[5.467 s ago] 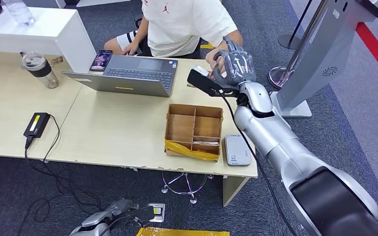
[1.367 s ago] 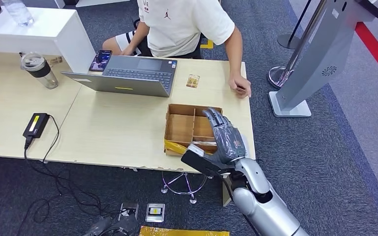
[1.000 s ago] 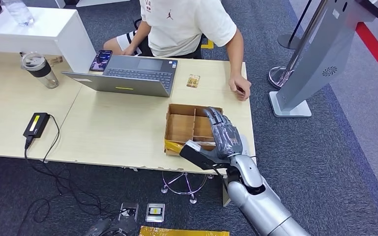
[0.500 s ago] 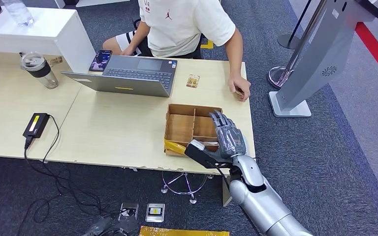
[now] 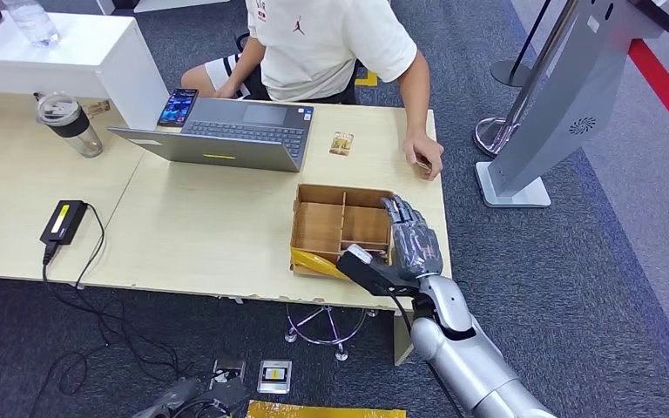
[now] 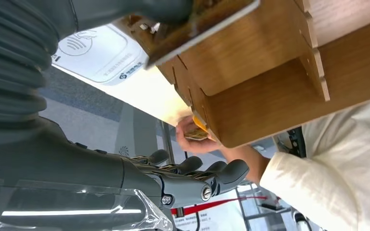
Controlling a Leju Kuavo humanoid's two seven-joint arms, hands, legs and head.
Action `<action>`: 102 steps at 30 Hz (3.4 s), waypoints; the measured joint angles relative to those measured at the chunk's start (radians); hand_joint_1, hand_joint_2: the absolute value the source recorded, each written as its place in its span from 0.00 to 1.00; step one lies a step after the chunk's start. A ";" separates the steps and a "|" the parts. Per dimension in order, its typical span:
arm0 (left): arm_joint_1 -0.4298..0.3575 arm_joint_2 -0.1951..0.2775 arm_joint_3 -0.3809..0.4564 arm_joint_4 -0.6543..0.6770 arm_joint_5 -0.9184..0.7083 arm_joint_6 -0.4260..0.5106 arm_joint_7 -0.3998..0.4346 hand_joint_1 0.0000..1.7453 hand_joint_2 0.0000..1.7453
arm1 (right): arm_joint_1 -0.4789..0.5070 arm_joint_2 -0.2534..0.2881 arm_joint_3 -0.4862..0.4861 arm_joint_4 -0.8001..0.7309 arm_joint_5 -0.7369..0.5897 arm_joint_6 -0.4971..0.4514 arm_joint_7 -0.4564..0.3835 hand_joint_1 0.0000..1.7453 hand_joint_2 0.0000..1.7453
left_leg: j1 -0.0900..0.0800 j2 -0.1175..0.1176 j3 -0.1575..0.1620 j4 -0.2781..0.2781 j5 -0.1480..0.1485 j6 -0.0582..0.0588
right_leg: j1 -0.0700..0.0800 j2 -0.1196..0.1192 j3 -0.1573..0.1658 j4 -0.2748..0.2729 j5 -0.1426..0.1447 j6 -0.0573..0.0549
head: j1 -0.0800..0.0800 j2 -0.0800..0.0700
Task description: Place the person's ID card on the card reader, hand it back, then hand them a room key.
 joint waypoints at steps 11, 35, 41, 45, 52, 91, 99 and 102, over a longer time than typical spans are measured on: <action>-0.008 -0.002 0.000 0.000 -0.018 -0.001 -0.002 0.00 0.00 | 0.010 -0.001 -0.003 0.017 -0.022 -0.051 -0.031 0.22 1.00 | 0.000 0.000 0.000 0.000 0.000 0.000 | 0.000 0.000 0.000 0.000 0.000 0.000 | 0.000 0.000; -0.001 -0.022 0.002 0.000 -0.041 0.027 0.048 0.00 0.00 | 0.038 -0.008 0.000 0.017 -0.045 -0.054 -0.053 0.67 1.00 | 0.000 0.000 0.000 0.000 0.000 0.000 | 0.000 0.000 0.000 0.000 0.000 0.000 | 0.000 0.000; 0.000 -0.022 0.002 0.000 -0.042 0.026 0.048 0.00 0.00 | 0.041 -0.008 0.000 0.017 -0.046 -0.054 -0.051 0.85 1.00 | 0.000 0.000 0.000 0.000 0.000 0.000 | 0.000 0.000 0.000 0.000 0.000 0.000 | 0.000 0.000; 0.005 -0.022 0.008 0.000 -0.044 0.025 0.049 0.00 0.00 | 0.047 -0.007 0.001 0.017 -0.042 -0.052 -0.039 0.82 1.00 | 0.000 0.000 0.000 0.000 0.000 0.000 | 0.000 0.000 0.000 0.000 0.000 0.000 | 0.000 0.000; 0.010 -0.023 0.018 -0.003 -0.052 0.022 0.052 0.00 0.00 | 0.053 -0.007 0.001 0.009 -0.041 -0.041 -0.023 0.88 1.00 | 0.000 0.000 0.000 0.000 0.000 0.000 | 0.000 0.000 0.000 0.000 0.000 0.000 | 0.000 0.000; 0.010 -0.048 0.075 -0.004 -0.141 -0.004 0.010 0.00 0.00 | -0.076 -0.020 -0.071 -0.269 -0.306 -0.052 -0.173 1.00 1.00 | 0.000 0.001 0.000 0.000 0.000 0.000 | 0.000 0.000 0.000 0.000 0.000 0.000 | 0.000 0.000; -0.043 -0.060 0.071 -0.002 -0.145 -0.053 -0.043 0.00 0.00 | -0.258 0.065 -0.067 -0.120 -0.281 -0.087 -0.252 1.00 1.00 | 0.000 0.000 -0.001 0.000 0.002 -0.001 | 0.000 0.000 0.000 0.002 0.001 0.000 | 0.000 0.000; -0.063 -0.060 0.070 -0.001 -0.140 -0.063 -0.060 0.00 0.00 | -0.319 0.105 -0.063 -0.020 -0.260 -0.100 -0.258 1.00 1.00 | 0.000 -0.002 -0.001 0.000 0.002 -0.001 | 0.000 -0.002 0.000 0.002 0.001 0.000 | 0.000 0.000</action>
